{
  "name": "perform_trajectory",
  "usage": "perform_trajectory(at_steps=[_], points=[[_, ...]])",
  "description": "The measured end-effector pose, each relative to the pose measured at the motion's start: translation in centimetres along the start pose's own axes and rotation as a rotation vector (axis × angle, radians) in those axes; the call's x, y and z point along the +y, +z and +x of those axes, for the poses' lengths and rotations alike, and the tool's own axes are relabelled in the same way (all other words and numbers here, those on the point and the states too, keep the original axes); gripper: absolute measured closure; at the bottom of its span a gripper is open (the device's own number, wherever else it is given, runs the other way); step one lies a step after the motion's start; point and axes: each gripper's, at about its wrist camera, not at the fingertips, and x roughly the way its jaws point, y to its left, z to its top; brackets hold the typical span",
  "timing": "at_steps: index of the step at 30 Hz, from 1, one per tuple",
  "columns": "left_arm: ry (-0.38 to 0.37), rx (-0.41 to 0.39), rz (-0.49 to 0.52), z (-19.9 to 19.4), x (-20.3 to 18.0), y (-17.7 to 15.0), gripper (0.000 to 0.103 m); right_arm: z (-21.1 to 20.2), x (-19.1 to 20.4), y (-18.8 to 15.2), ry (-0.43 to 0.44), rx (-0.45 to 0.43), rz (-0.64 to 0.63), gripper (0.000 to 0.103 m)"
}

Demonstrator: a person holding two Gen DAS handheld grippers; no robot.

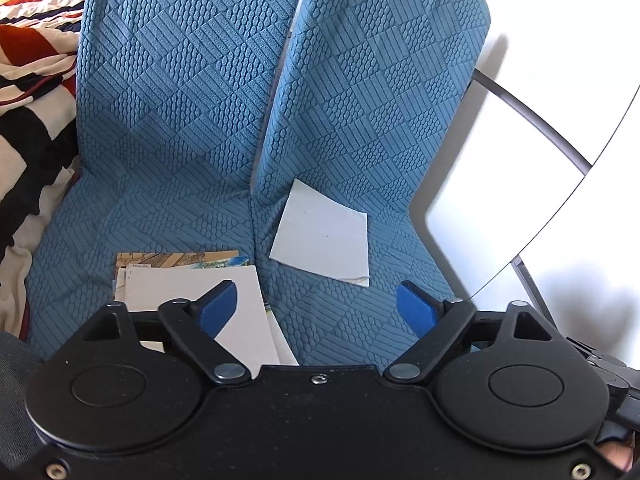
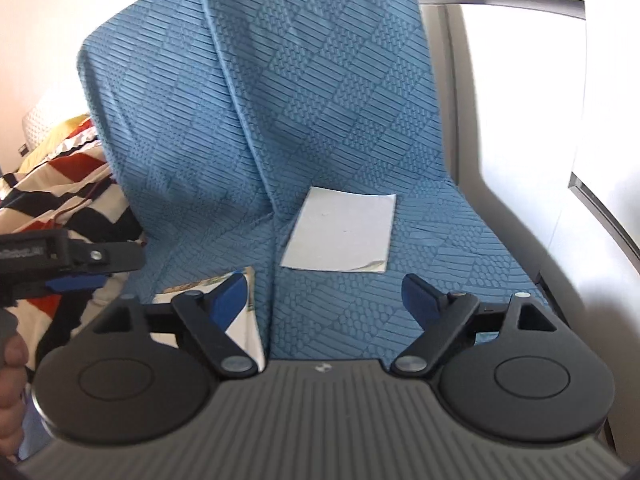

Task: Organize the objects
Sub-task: 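Move both open grippers to the last white sheet on the seat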

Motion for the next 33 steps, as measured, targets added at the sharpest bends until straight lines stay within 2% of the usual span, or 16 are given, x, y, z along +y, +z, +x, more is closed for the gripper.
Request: perform_trajectory(at_steps=[4,14,22,33], points=[[0.008,-0.002,0.035,1.1,-0.4,-0.6,0.011,1.0,-1.1,-0.4,-0.01,0.006,0.023,0.017],[0.025,0.0,0.008,5.1,0.2,-1.3,0.011,4.6,-2.8,-2.5,-0.001,-0.001,0.042,0.017],[0.029,-0.017,0.028,8.3,-0.2,0.2,0.013,8.4,-5.3,-3.3,-0.046,-0.022,0.104,0.018],[0.044,0.024,0.042,13.6,-0.7,1.8,0.013,12.7,-6.5,-2.5,-0.019,-0.048,0.153,0.018]])
